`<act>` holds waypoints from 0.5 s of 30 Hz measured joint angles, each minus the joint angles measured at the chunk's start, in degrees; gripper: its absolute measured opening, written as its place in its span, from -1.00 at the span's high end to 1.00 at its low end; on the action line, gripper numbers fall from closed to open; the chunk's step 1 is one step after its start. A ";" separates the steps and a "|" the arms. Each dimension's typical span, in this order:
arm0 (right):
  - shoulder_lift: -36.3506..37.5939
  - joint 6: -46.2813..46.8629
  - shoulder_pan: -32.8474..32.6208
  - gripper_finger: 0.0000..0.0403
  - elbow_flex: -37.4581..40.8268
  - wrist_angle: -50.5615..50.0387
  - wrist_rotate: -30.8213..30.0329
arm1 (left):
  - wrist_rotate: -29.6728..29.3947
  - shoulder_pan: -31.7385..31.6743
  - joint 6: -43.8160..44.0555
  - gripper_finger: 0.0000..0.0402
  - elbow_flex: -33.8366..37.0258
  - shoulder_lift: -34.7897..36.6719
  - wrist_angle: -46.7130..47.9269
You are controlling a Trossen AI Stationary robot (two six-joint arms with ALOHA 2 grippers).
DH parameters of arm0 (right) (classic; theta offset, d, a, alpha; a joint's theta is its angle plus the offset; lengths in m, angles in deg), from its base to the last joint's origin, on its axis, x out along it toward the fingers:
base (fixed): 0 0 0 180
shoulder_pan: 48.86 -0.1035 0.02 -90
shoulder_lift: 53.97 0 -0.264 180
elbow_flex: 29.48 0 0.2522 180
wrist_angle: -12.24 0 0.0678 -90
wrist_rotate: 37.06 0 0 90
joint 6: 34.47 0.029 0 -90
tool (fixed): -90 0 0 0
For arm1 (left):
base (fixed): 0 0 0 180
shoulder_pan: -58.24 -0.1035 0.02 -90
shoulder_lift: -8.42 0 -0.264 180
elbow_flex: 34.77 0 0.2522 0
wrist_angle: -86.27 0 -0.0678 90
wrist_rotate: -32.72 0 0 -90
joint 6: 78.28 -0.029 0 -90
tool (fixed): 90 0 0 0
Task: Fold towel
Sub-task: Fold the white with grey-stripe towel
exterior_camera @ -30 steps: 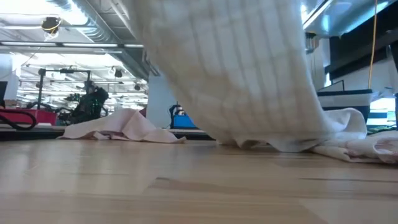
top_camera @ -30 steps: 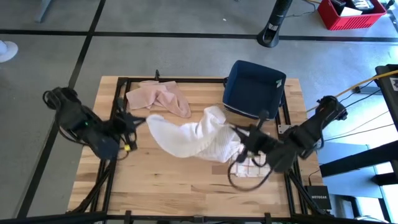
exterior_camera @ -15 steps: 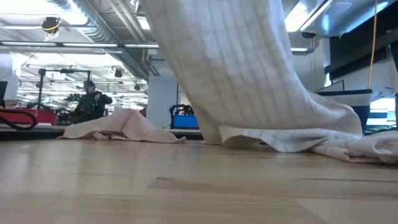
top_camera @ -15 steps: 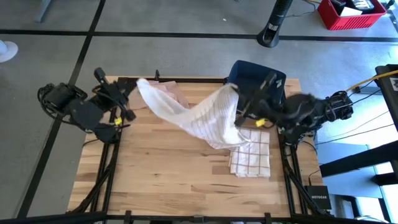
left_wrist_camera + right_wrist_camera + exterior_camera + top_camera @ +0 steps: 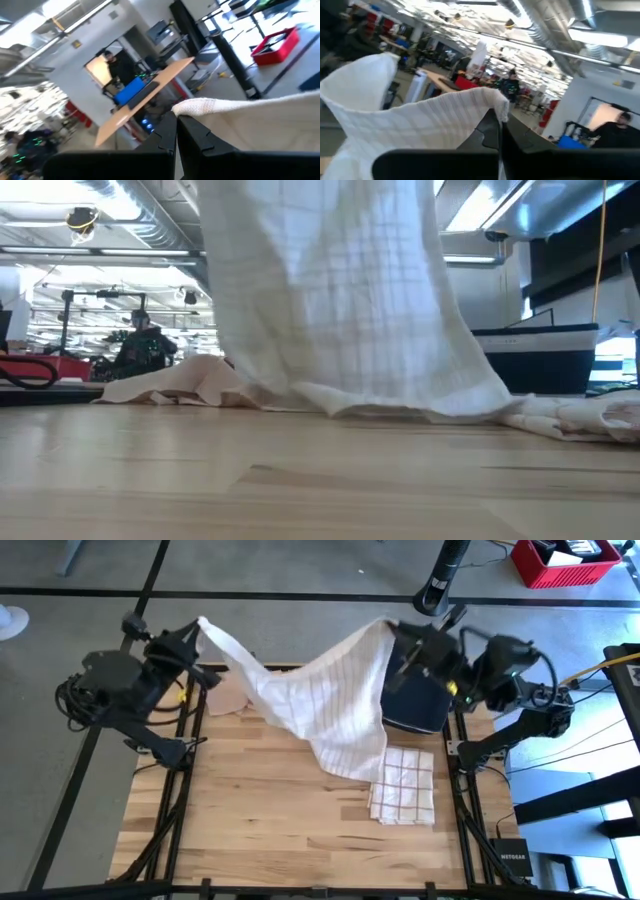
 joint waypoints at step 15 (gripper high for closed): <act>-4.58 -15.67 4.30 0.99 -13.33 3.71 7.17 | 21.40 -3.18 -43.76 1.00 0.00 0.02 -51.01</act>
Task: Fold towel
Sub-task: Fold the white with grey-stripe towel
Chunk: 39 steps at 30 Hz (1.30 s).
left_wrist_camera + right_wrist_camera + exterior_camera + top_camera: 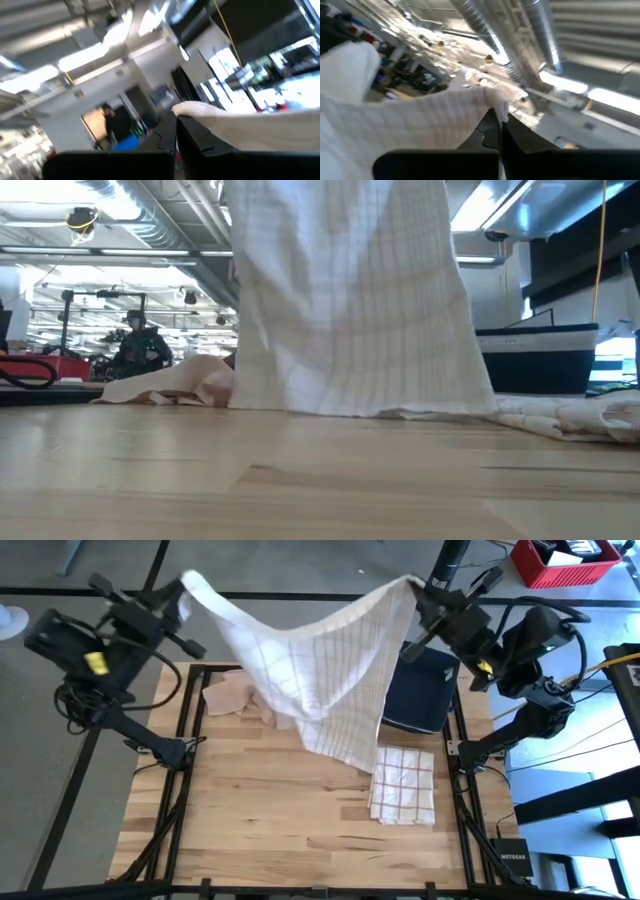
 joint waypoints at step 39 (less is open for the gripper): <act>-5.06 -7.08 19.06 1.00 -2.59 5.92 12.25 | 14.33 -20.92 -6.66 1.00 0.06 2.18 0.84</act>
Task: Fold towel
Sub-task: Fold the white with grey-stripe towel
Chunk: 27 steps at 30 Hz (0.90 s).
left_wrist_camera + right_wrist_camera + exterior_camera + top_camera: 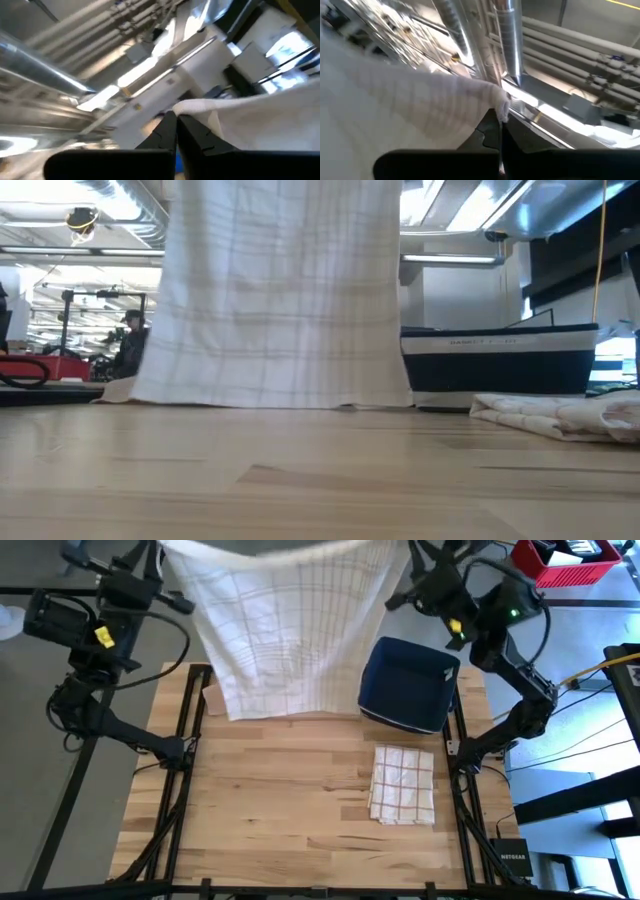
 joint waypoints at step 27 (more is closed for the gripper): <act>0.53 28.05 -44.71 1.00 -0.04 -39.36 -22.27 | 1.90 49.94 89.07 1.00 -12.70 -2.37 77.86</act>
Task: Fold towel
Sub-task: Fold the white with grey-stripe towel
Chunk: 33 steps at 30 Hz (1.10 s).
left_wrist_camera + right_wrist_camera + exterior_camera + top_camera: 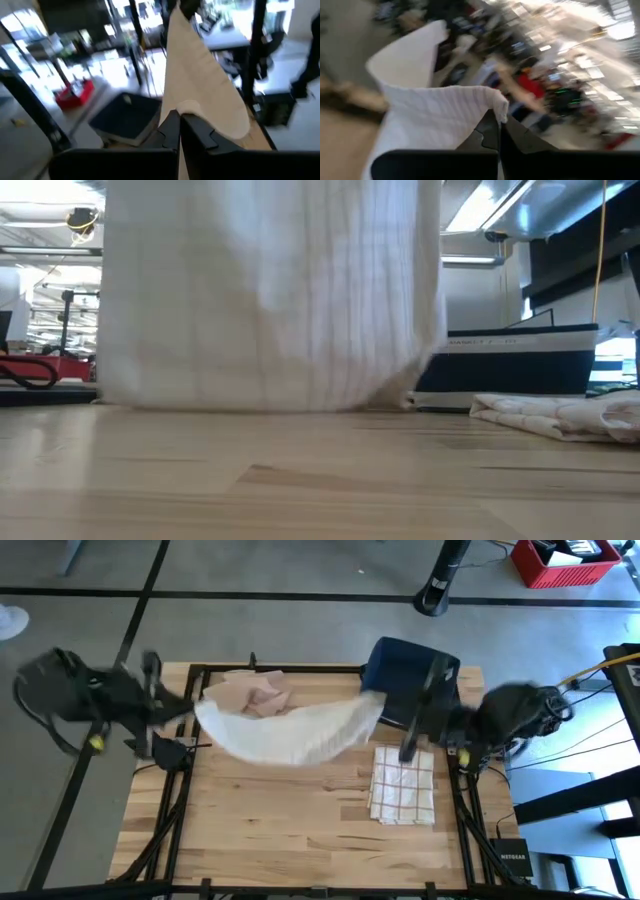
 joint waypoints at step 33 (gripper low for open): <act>-25.93 60.10 -26.99 1.00 0.08 -9.19 22.05 | 13.72 32.54 48.43 1.00 19.72 -28.29 -18.26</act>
